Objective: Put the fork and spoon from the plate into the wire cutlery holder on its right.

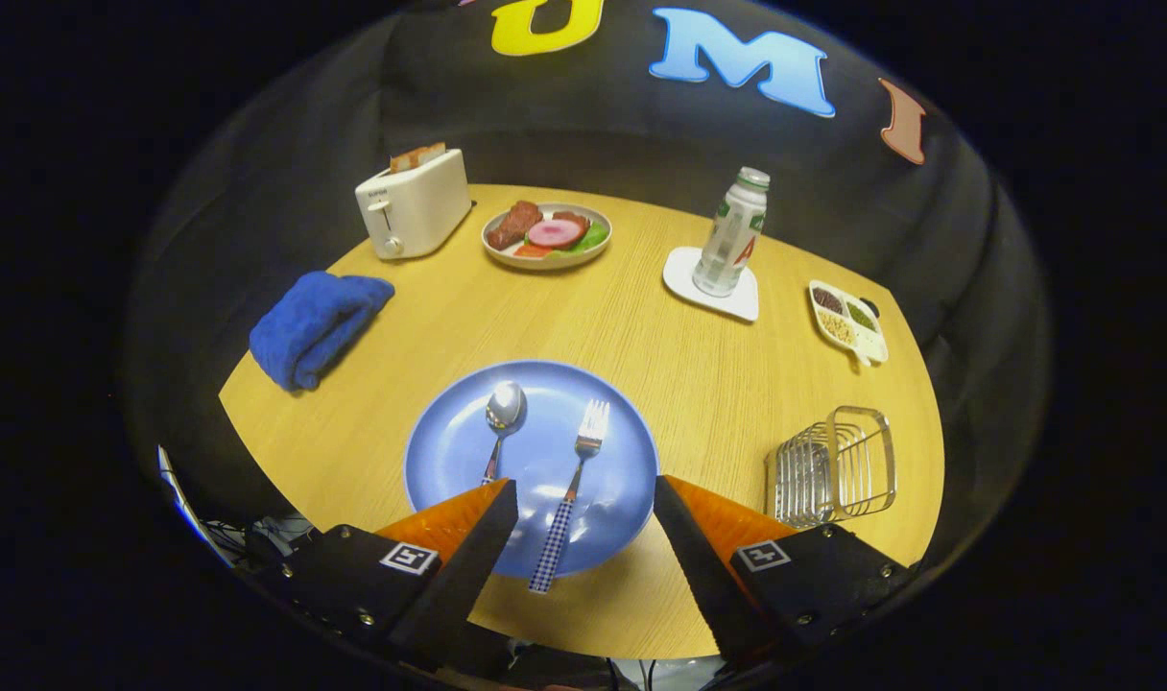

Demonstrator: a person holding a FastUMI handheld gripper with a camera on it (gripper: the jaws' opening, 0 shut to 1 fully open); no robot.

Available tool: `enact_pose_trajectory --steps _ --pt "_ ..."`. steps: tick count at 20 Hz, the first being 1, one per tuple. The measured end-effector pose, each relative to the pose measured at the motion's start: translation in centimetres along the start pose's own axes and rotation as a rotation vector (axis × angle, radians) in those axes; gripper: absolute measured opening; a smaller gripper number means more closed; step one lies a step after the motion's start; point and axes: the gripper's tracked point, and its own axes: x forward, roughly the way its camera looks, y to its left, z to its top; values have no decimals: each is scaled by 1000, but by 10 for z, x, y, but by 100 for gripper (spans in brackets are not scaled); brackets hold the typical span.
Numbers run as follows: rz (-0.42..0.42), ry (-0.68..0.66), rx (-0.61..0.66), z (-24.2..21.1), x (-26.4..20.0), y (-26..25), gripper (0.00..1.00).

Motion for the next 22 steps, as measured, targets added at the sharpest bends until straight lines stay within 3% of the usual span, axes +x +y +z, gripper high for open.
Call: enact_pose_trajectory --steps 7,10,12,15,16,18,19,20,22 --pt "17 147 36 -25 22 4 88" --pt "36 200 39 -33 30 8 71" --pt "28 240 41 -39 36 8 49" --pt "48 293 45 -45 43 8 48" --pt "32 312 44 -45 48 3 39" --pt "81 355 34 -56 52 10 23" --pt "87 357 33 -55 53 9 23" --pt "69 360 17 -56 58 3 6" --pt "82 382 -14 -51 49 -1 6"
